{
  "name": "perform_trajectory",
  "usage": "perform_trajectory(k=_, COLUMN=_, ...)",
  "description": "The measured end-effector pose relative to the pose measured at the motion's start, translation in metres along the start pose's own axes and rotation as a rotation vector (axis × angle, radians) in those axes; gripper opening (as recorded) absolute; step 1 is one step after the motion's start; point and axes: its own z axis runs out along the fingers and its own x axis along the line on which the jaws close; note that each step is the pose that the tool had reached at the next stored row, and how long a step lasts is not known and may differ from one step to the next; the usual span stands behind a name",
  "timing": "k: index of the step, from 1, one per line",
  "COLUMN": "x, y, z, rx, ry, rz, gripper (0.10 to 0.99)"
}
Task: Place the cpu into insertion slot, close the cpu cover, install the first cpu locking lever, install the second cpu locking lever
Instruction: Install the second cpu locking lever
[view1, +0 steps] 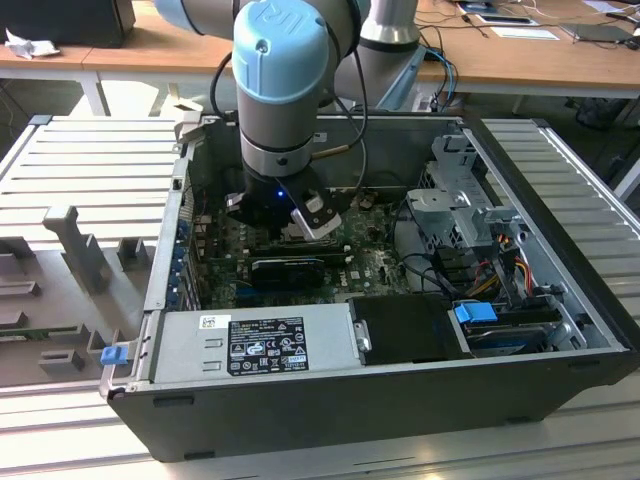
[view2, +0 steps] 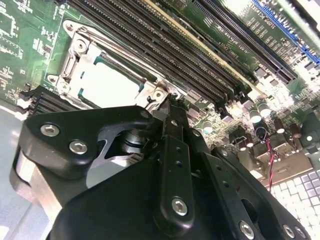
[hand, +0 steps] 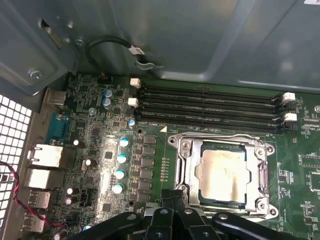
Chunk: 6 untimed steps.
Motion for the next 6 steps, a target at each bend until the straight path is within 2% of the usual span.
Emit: perform_trajectory(k=6, x=-0.0001, y=0.0012, z=-0.0044, rx=0.0, ry=0.0, rz=0.0, gripper=0.106)
